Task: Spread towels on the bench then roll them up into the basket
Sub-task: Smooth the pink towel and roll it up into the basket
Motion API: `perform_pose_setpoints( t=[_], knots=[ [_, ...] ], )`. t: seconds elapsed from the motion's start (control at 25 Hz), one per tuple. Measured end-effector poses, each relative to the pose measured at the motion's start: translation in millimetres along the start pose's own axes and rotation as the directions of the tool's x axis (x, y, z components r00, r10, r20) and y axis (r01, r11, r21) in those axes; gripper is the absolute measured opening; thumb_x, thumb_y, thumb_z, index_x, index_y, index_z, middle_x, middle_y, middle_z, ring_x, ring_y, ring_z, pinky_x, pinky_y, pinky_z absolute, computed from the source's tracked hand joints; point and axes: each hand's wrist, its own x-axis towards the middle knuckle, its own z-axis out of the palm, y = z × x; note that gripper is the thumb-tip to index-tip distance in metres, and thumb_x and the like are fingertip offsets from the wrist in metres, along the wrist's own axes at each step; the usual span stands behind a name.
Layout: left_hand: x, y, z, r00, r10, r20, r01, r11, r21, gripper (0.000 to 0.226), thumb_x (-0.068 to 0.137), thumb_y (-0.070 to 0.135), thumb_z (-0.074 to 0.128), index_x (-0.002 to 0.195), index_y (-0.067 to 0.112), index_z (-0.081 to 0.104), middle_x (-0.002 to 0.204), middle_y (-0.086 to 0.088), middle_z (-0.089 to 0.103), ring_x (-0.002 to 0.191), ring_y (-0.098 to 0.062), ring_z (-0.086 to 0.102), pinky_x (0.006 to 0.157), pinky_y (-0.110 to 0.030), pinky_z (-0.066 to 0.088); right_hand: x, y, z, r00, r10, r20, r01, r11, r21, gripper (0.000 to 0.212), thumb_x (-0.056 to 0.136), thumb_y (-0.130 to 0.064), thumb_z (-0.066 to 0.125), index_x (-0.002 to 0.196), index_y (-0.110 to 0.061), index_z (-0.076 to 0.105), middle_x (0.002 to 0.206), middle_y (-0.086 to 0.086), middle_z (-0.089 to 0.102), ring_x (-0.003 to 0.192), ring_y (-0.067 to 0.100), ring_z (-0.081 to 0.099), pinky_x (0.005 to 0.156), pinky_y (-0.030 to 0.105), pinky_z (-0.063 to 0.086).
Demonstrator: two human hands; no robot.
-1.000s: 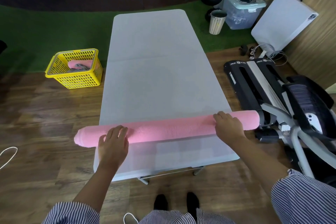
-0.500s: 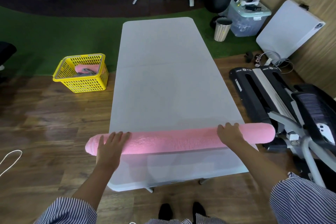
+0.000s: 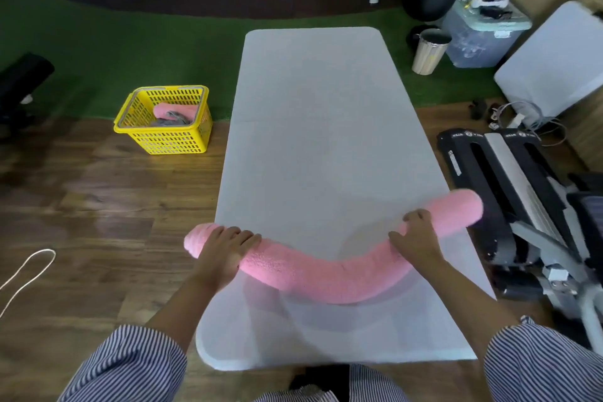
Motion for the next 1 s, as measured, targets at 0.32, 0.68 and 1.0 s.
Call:
perform_pose_setpoints(
  t=[0.32, 0.68, 1.0],
  knots=[
    [60, -17, 10, 0.999, 0.052, -0.014, -0.052, 0.998, -0.030, 0.063, 0.048, -0.011, 0.071, 0.107, 0.007, 0.067, 0.110, -0.008, 0.066, 0.099, -0.027, 0.064, 0.097, -0.039, 0.044, 38, -95, 40, 0.764, -0.556, 0.328, 0.492, 0.830, 0.263, 0.085, 0.073, -0.014, 0.065, 0.144, -0.019, 0.020, 0.152, -0.001, 0.015, 0.125, 0.007, 0.032, 0.097, 0.027, 0.036],
    [51, -39, 4, 1.000, 0.016, 0.009, -0.014, 0.984, -0.180, 0.074, 0.059, 0.012, 0.078, 0.125, 0.001, 0.046, 0.132, -0.016, 0.049, 0.113, -0.030, 0.054, 0.097, -0.048, 0.048, 40, -152, 60, 0.853, -0.116, 0.510, -0.120, 0.906, 0.406, 0.051, 0.057, -0.026, 0.062, 0.108, -0.018, 0.063, 0.106, 0.004, 0.064, 0.099, 0.026, 0.060, 0.083, 0.035, 0.048],
    [60, -41, 0, 0.994, 0.074, 0.078, -0.070, 0.996, -0.052, 0.109, 0.054, 0.044, 0.076, 0.144, 0.006, 0.028, 0.156, -0.009, 0.021, 0.143, -0.023, 0.028, 0.115, -0.058, 0.013, 22, -182, 86, 0.757, -0.168, 0.632, 0.009, 0.969, 0.246, 0.042, 0.062, -0.020, 0.055, 0.103, -0.025, 0.062, 0.107, -0.001, 0.063, 0.101, 0.021, 0.056, 0.084, 0.033, 0.045]
  ],
)
